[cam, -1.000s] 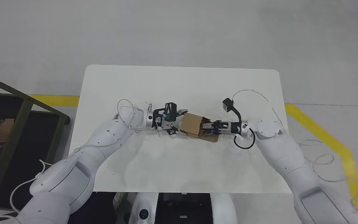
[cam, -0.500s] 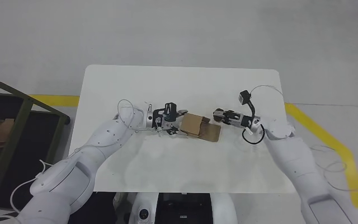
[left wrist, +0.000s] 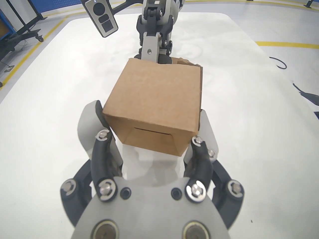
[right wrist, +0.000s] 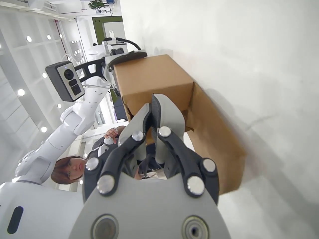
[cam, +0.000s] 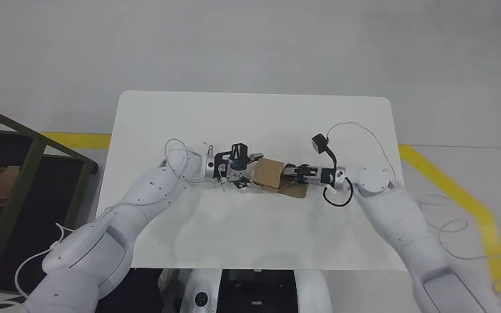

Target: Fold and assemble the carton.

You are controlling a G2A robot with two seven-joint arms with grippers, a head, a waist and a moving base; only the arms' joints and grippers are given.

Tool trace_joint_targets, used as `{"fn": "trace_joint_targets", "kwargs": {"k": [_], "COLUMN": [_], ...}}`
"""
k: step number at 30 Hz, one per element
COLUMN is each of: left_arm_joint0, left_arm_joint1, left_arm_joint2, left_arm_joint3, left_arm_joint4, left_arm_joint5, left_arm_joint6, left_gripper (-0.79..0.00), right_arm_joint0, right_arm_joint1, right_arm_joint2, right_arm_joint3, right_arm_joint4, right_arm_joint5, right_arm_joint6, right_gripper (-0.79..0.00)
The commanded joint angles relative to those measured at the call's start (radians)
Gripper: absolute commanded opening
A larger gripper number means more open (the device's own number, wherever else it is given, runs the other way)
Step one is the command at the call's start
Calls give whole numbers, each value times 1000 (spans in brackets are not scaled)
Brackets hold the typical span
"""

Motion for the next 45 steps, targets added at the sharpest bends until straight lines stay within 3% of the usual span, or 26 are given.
{"fn": "trace_joint_targets", "kwargs": {"k": [1,14,20,27,36,40,45], "left_arm_joint0": [0,3,4,5,4,4,4], "left_arm_joint1": [0,1,2,0,-1,-3,-4], "left_arm_joint2": [0,-4,-7,-5,-4,-2,-2], "left_arm_joint3": [-1,-6,-6,-7,-5,-6,-8], "left_arm_joint4": [-1,-3,-6,-5,-5,-7,-7], "left_arm_joint5": [1,-1,-2,-3,-4,-5,-2], "left_arm_joint6": [0,-4,-9,-10,-9,-8,-7], "left_gripper": [-175,-175,-179,-179,-175,-172,-166], "right_arm_joint0": [8,69,54,-16,-153,-180,-153], "right_arm_joint1": [-7,-56,-29,31,104,104,85], "right_arm_joint2": [-11,-67,-3,125,233,208,161], "right_arm_joint3": [3,115,139,61,-175,-237,-204], "right_arm_joint4": [4,50,52,36,-107,-134,-120], "right_arm_joint5": [5,-20,-68,-89,101,161,165], "right_arm_joint6": [-2,25,52,45,113,107,65], "right_gripper": [-785,-785,-785,-785,-785,-785,-785]}}
